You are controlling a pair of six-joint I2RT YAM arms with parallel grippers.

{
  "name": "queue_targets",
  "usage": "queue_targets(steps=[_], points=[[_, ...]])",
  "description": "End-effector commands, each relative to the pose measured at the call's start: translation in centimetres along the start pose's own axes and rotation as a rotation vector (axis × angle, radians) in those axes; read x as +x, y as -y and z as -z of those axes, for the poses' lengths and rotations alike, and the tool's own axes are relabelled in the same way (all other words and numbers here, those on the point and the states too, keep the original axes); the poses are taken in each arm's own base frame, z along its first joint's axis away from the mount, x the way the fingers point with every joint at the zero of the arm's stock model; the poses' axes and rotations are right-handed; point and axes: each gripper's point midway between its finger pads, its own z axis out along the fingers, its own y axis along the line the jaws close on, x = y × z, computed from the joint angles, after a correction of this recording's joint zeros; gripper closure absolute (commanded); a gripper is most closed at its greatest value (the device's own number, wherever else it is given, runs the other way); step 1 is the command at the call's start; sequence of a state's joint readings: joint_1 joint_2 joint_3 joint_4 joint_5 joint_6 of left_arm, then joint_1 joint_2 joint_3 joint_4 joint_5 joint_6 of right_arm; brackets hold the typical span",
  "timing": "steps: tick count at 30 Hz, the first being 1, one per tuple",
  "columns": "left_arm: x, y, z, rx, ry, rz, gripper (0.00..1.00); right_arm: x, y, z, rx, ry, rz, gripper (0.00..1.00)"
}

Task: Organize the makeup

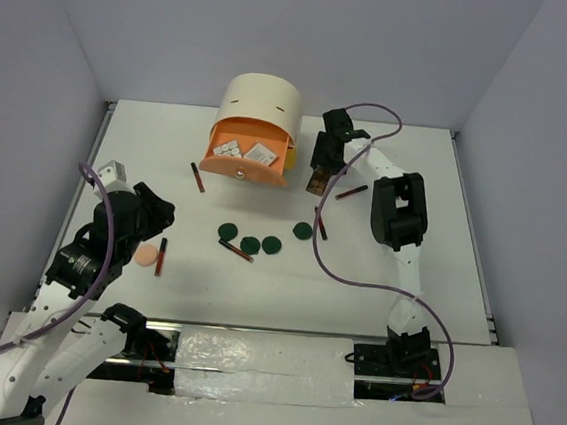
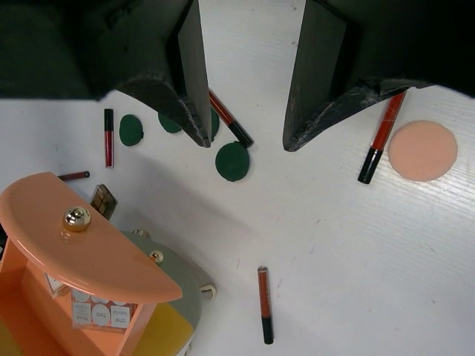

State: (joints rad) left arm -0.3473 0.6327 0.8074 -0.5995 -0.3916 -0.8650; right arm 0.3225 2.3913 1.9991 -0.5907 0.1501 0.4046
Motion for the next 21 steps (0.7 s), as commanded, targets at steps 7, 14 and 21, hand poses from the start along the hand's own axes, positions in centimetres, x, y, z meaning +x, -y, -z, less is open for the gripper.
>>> queue_targets(steps=[7,14,21], points=[[-0.2,0.3,0.3,0.032,0.017,0.046,0.45,-6.9,-2.2,7.8,-0.359,0.145,-0.081,0.88],[-0.1,0.7,0.1,0.052,0.018,0.045,0.45,-12.4,-1.5,16.0,-0.423,0.402,0.018,0.91],[0.3,0.8,-0.1,0.071,0.015,0.049,0.45,-14.4,-5.6,26.6,-0.638,0.63,0.309,0.94]])
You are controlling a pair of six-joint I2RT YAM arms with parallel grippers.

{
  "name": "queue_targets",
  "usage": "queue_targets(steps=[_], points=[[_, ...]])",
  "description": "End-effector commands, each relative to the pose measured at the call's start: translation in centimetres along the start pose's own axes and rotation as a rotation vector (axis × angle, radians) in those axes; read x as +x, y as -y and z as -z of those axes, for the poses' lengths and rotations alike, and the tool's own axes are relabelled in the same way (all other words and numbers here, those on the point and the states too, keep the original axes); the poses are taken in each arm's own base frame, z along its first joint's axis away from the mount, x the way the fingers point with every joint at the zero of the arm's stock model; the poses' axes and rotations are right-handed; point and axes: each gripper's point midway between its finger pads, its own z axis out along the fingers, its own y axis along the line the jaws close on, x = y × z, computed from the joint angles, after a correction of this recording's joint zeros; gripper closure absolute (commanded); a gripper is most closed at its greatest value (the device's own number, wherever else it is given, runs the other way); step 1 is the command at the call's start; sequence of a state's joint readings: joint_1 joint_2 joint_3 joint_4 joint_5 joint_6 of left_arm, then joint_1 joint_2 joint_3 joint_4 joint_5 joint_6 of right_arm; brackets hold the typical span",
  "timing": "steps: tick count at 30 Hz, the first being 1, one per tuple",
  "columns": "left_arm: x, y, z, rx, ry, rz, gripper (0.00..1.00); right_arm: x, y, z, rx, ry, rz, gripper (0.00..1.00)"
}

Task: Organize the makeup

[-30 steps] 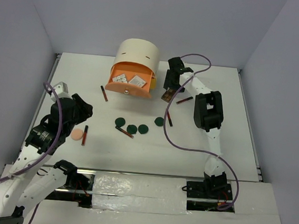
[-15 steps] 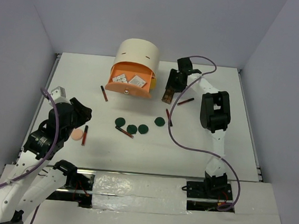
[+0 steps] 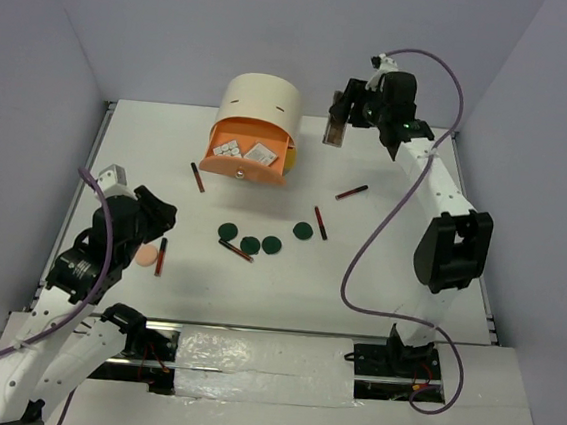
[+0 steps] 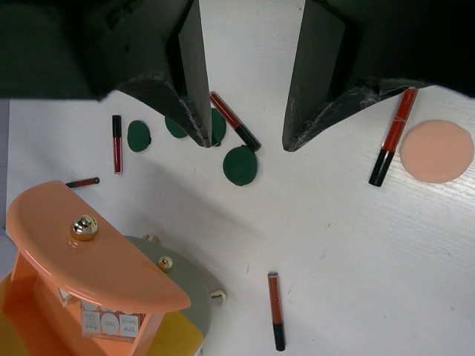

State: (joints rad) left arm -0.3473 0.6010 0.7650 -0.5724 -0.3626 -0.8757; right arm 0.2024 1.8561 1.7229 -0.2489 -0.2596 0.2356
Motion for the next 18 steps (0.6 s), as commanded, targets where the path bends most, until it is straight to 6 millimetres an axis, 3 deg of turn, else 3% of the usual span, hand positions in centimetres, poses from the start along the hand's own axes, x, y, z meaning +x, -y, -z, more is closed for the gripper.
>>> queue_targets(steps=[1,2,3,4,5,11,18], points=[[-0.5,1.0,-0.1,0.05,0.024,0.034,0.45,-4.3,-7.2,2.9,-0.252,0.124,0.225,0.94],[-0.2,0.9,-0.2,0.054,0.019,0.034,0.45,-5.5,-8.7,3.9,-0.288,0.158,0.319,0.95],[-0.1,1.0,-0.3,0.057,0.016,0.032,0.45,-5.7,-9.8,4.3,-0.307,0.17,0.385,0.95],[0.0,1.2,-0.3,0.07,0.013,0.032,0.45,-4.9,-12.1,4.7,-0.353,0.159,0.451,0.95],[0.1,1.2,-0.5,0.07,0.009,0.03,0.45,-5.7,-13.6,5.7,-0.386,0.197,0.58,0.95],[0.7,2.0,-0.9,0.118,-0.006,0.028,0.45,-3.2,-20.9,8.2,-0.556,0.187,0.887,0.93],[1.7,2.6,-1.5,0.16,-0.036,0.031,0.45,0.0,-24.1,6.5,-0.603,0.131,1.035,0.93]])
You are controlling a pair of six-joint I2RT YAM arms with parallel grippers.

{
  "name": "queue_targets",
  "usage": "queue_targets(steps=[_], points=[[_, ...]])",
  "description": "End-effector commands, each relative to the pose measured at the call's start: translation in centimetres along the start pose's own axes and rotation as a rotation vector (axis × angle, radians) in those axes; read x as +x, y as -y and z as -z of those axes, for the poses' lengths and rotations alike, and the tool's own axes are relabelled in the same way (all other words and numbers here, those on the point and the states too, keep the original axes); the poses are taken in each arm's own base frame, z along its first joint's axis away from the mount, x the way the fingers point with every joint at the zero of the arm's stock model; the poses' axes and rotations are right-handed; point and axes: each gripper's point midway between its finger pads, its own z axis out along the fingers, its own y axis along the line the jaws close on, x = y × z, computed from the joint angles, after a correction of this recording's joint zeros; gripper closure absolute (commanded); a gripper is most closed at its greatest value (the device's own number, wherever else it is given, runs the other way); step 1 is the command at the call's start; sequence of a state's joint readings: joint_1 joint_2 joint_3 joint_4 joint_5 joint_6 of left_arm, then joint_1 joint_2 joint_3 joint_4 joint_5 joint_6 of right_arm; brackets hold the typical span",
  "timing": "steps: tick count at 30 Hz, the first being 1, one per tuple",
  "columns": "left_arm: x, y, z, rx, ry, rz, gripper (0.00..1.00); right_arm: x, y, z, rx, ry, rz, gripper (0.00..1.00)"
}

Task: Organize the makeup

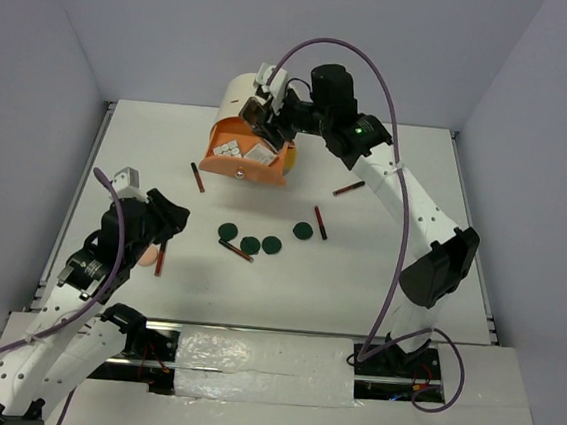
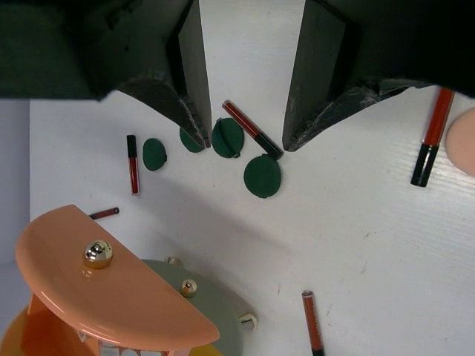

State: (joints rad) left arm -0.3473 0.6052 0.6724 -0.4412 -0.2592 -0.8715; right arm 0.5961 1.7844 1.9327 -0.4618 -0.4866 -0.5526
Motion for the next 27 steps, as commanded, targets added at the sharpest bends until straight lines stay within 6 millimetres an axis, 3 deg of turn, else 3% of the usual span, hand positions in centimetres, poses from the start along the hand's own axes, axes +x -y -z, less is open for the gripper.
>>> queue_targets(steps=[1,11,12,15,18,21,23,25,26,27], points=[[-0.4,1.3,-0.3,0.063,0.014,0.023,0.45,-1.0,0.5,-0.7,0.002,-0.013,0.13,0.93],[-0.1,1.3,-0.4,0.071,0.014,0.022,0.44,1.7,0.7,-5.4,0.01,-0.076,0.167,0.82],[-0.1,1.3,-0.4,0.071,0.014,0.021,0.44,2.0,0.7,-5.6,0.005,-0.085,0.163,0.77],[0.0,1.4,-0.6,0.078,0.01,0.022,0.43,2.0,0.7,-6.0,0.006,-0.084,0.156,0.35],[0.2,1.7,-1.1,0.093,0.003,0.022,0.43,0.5,1.0,-5.0,0.032,-0.049,0.151,0.2],[0.5,2.2,-1.7,0.107,-0.013,0.019,0.43,-2.3,3.1,-2.1,0.099,0.026,0.1,0.14],[0.5,2.3,-2.0,0.109,-0.017,0.016,0.43,-4.1,4.9,0.5,0.148,0.08,0.039,0.16],[0.7,2.4,-2.3,0.105,-0.026,0.005,0.43,-4.0,6.9,2.3,0.204,0.111,-0.106,0.29],[0.7,2.5,-2.3,0.107,-0.028,0.003,0.43,-2.7,9.1,3.7,0.255,0.117,-0.165,0.39],[0.8,2.4,-2.5,0.104,-0.033,-0.004,0.43,-2.0,9.9,4.4,0.275,0.122,-0.257,0.67]])
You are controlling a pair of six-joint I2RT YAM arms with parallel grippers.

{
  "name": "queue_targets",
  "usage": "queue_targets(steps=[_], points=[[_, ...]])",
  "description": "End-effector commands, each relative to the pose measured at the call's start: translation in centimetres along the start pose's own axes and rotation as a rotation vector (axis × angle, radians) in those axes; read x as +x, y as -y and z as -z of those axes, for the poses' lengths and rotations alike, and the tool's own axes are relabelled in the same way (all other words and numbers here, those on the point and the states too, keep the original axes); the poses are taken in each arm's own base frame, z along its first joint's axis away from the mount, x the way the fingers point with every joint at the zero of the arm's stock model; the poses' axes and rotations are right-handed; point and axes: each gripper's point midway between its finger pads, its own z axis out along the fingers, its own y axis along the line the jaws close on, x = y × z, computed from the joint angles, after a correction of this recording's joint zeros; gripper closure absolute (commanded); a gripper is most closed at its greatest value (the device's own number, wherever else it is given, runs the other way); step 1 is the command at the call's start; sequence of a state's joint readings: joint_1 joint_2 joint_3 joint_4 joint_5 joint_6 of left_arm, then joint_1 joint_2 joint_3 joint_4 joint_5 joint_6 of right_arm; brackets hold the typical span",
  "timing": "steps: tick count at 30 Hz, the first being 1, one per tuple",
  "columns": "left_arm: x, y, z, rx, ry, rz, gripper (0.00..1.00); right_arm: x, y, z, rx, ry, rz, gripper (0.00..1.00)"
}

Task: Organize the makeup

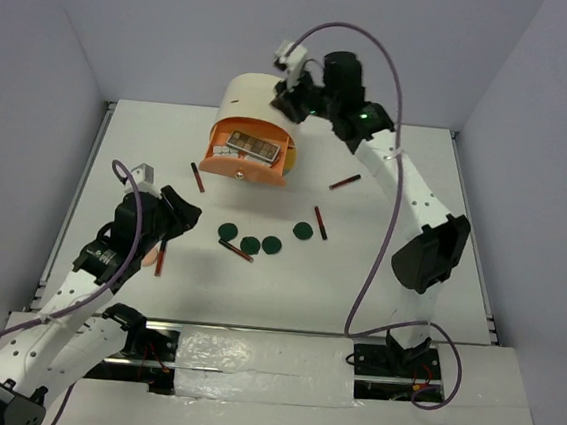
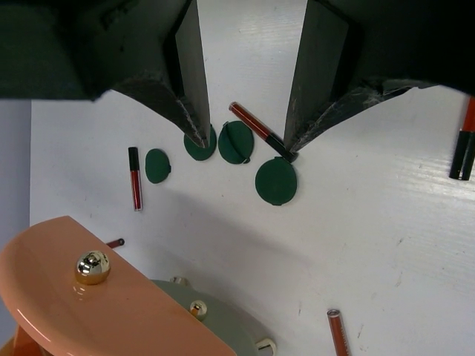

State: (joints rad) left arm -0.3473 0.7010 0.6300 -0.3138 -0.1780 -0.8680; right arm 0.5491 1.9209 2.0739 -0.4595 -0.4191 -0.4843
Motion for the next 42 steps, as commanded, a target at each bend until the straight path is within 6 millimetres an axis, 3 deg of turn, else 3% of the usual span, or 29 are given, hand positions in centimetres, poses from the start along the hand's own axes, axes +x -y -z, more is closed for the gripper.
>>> queue_targets(steps=[1,3,5,6,9,15,18,20,22,23,24,27,30,37,42], points=[[-1.0,1.3,-0.2,0.052,0.029,-0.004,0.43,-3.1,6.6,6.1,0.179,0.141,-0.227,0.81],[-1.0,1.4,-0.4,0.051,0.028,-0.007,0.43,2.0,8.6,5.3,0.224,0.042,-0.332,1.0],[-0.9,1.5,-0.6,0.054,0.022,-0.012,0.43,5.9,10.2,5.3,0.254,-0.034,-0.433,1.0],[-0.9,1.6,-0.7,0.058,0.019,-0.014,0.43,8.9,10.6,4.1,0.256,-0.086,-0.507,1.0],[-1.0,2.0,-1.1,0.07,0.014,-0.018,0.44,13.7,11.7,3.1,0.318,-0.157,-0.581,1.0],[-1.1,2.6,-1.8,0.075,-0.002,-0.027,0.44,19.6,13.2,0.2,0.372,-0.23,-0.62,1.0],[-1.3,2.7,-1.7,0.066,-0.005,-0.031,0.44,24.1,13.6,-2.0,0.375,-0.302,-0.584,1.0],[-1.4,2.7,-1.6,0.062,-0.004,-0.032,0.44,24.4,14.0,-2.1,0.388,-0.311,-0.572,1.0],[-1.4,2.6,-1.6,0.057,-0.005,-0.027,0.44,26.6,13.8,-2.7,0.382,-0.355,-0.554,1.0],[-1.4,2.6,-1.6,0.052,-0.005,-0.025,0.44,26.2,14.2,-2.6,0.387,-0.358,-0.548,1.0],[-1.3,2.5,-1.7,0.05,-0.008,-0.021,0.44,27.3,14.0,-3.1,0.375,-0.381,-0.546,1.0],[-1.1,2.6,-1.8,0.055,-0.012,-0.011,0.44,27.2,14.0,-3.1,0.376,-0.404,-0.504,0.99],[-0.9,2.7,-2.0,0.055,-0.023,-0.015,0.44,28.4,13.7,-3.3,0.371,-0.47,-0.466,0.99],[-1.1,3.0,-2.2,0.061,-0.029,-0.027,0.44,32.4,10.9,-2.5,0.297,-0.662,-0.376,0.97],[-1.1,3.3,-2.4,0.066,-0.038,-0.027,0.44,33.6,10.1,-2.2,0.266,-0.716,-0.357,0.97]])
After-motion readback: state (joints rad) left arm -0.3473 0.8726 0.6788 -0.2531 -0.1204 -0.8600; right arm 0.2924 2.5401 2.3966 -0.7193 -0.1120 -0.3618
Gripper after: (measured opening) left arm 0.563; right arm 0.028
